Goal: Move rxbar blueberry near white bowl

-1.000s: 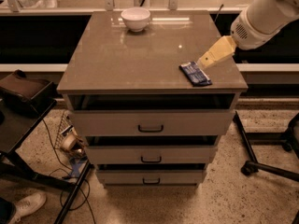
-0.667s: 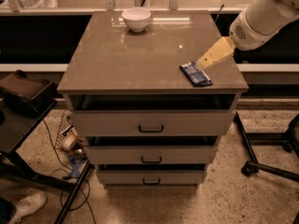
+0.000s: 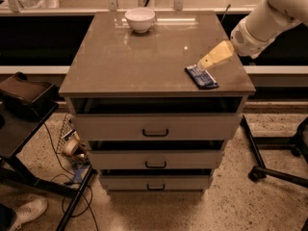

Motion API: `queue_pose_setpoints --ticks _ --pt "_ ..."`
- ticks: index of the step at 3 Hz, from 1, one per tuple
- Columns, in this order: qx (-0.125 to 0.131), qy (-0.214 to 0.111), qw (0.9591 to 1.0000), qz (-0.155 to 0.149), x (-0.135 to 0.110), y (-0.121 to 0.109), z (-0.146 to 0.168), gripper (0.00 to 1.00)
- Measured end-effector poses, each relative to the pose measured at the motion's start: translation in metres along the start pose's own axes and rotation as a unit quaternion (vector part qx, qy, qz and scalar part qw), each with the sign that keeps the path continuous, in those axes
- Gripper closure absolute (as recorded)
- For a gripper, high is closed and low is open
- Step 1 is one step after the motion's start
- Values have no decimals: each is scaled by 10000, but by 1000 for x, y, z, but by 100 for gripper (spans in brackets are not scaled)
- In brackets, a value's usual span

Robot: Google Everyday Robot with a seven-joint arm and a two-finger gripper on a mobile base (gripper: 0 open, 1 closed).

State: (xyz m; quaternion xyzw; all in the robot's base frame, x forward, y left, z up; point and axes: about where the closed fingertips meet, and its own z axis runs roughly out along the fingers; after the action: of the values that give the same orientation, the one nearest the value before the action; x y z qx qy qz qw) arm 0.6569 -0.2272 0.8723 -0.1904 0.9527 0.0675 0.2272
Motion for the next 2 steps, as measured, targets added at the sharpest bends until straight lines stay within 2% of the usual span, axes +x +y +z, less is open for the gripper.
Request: queue_pose_setpoints --ticks 1,2 --pt "-77 21 9996 253 -4 -6 15 0" --pt "-154 98 9988 452 3 -8 34 0"
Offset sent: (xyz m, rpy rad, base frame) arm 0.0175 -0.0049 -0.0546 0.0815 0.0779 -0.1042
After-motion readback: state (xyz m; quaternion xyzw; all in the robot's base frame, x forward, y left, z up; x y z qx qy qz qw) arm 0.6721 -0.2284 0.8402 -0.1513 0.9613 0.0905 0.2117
